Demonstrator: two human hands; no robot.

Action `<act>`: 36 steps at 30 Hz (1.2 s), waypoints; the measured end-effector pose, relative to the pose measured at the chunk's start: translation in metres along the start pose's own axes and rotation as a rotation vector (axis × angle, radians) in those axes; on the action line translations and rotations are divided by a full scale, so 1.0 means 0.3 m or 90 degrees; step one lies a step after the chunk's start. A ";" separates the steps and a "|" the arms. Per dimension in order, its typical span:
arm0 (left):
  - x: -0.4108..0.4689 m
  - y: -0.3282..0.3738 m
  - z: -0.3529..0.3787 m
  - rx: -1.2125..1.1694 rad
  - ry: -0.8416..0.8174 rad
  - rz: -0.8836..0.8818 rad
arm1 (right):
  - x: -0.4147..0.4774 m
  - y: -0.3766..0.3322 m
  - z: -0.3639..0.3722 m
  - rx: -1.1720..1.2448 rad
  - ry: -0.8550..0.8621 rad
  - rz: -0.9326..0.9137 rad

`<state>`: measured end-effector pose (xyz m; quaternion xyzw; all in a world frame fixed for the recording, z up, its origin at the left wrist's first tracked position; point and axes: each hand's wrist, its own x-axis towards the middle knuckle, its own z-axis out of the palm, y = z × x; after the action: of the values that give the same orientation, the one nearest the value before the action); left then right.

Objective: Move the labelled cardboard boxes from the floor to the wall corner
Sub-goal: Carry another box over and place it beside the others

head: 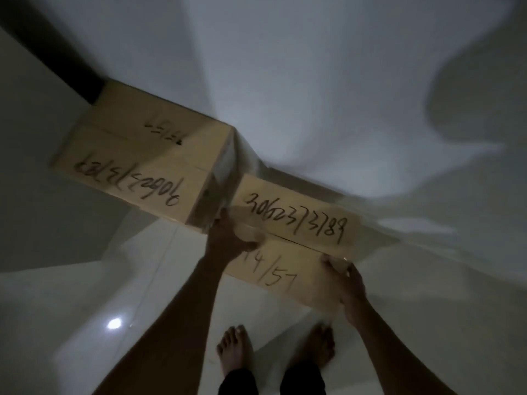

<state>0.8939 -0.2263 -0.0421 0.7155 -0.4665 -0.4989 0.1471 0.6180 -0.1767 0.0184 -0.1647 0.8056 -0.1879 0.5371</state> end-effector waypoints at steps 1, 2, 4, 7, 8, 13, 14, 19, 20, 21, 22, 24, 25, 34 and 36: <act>0.058 -0.064 0.031 -0.010 0.004 0.008 | 0.061 0.035 0.038 0.011 -0.001 -0.003; 0.090 -0.071 0.027 -0.004 0.032 0.004 | 0.126 0.067 0.074 0.019 0.007 -0.007; 0.115 -0.034 0.024 0.046 0.067 -0.026 | 0.232 0.102 0.143 0.018 0.015 -0.016; 0.169 -0.018 0.051 0.162 0.058 -0.078 | 0.345 0.116 0.217 -0.012 0.027 -0.050; 0.186 -0.027 0.055 0.169 0.063 -0.063 | 0.370 0.116 0.230 -0.028 0.042 -0.070; 0.215 -0.103 0.065 0.369 0.120 0.071 | 0.406 0.100 0.250 -0.047 0.063 -0.094; 0.202 -0.098 0.075 0.379 0.126 0.075 | 0.402 0.098 0.250 -0.045 0.064 -0.088; 0.156 -0.080 0.116 0.361 0.089 0.128 | 0.402 0.085 0.290 -0.029 0.044 -0.089; 0.162 -0.087 0.113 0.366 0.077 0.122 | 0.405 0.085 0.297 -0.029 0.044 -0.088; 0.168 -0.093 0.107 0.372 0.072 0.123 | 0.407 0.086 0.300 -0.032 0.043 -0.083; 0.172 -0.100 0.101 0.373 0.064 0.127 | 0.412 0.085 0.299 -0.041 0.038 -0.079; 0.173 -0.113 0.086 0.356 0.053 0.145 | 0.416 0.073 0.296 -0.074 0.023 -0.080; 0.171 -0.115 0.083 0.356 0.047 0.154 | 0.418 0.065 0.292 -0.097 0.016 -0.080; -0.081 0.207 -0.112 0.407 -0.004 0.114 | 0.050 -0.174 0.104 -0.290 0.070 -0.142; -0.225 0.352 -0.182 0.404 -0.012 0.144 | -0.149 -0.248 0.004 -0.313 0.088 -0.164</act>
<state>0.8807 -0.2402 0.0933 0.6644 -0.6765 -0.3160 -0.0331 0.6404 -0.2212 0.0894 -0.3779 0.8343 -0.0642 0.3963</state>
